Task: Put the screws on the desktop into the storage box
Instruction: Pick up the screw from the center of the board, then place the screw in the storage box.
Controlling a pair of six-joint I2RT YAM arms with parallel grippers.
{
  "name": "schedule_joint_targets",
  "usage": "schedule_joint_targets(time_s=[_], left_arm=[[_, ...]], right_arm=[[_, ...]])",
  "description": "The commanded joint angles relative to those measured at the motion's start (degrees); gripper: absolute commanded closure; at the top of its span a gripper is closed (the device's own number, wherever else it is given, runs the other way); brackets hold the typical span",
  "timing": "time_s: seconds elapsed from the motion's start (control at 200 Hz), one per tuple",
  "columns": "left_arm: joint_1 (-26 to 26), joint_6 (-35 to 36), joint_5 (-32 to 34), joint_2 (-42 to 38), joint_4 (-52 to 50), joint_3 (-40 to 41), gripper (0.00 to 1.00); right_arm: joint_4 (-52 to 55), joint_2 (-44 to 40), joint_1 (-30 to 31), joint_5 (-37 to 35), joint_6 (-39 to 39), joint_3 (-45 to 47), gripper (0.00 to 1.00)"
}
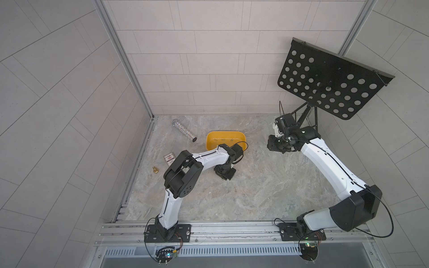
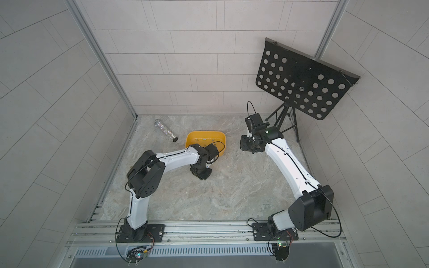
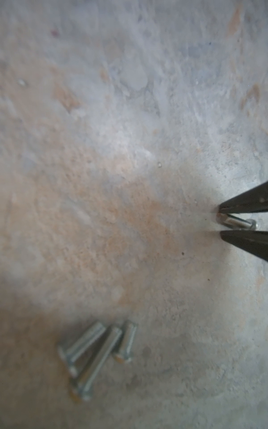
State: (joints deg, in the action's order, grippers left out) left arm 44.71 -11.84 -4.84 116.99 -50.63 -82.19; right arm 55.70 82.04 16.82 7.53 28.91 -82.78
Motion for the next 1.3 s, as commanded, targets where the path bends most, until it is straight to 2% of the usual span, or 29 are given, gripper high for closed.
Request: schedule_joint_targets(time_s=[0.0, 0.285, 0.66, 0.971, 1.106, 1.296], left_arm=[[0.5, 0.1, 0.1, 0.8, -0.6, 2.1, 0.83], [0.7, 0.1, 0.6, -1.2, -2.1, 1.9, 0.90], [0.8, 0.7, 4.0, -10.1, -10.0, -3.4, 0.93], [0.0, 2.4, 7.9, -10.7, -17.1, -15.2, 0.94], [-2.3, 3.6, 8.4, -7.7, -19.2, -21.7, 0.95], [-5.1, 5.6, 8.7, -0.3, -22.6, -35.5, 0.96]], right_arm=[[0.3, 0.0, -0.2, -0.3, 0.1, 0.7, 0.67], [0.4, -0.1, -0.2, -0.3, 0.1, 0.9, 0.67], [0.2, 0.0, -0.2, -0.1, 0.1, 0.8, 0.67], [0.1, 0.0, -0.2, -0.1, 0.2, 0.6, 0.67], [0.0, -0.3, -0.3, -0.1, 0.2, 0.8, 0.67], [0.0, -0.2, -0.3, 0.1, 0.3, 0.8, 0.67]])
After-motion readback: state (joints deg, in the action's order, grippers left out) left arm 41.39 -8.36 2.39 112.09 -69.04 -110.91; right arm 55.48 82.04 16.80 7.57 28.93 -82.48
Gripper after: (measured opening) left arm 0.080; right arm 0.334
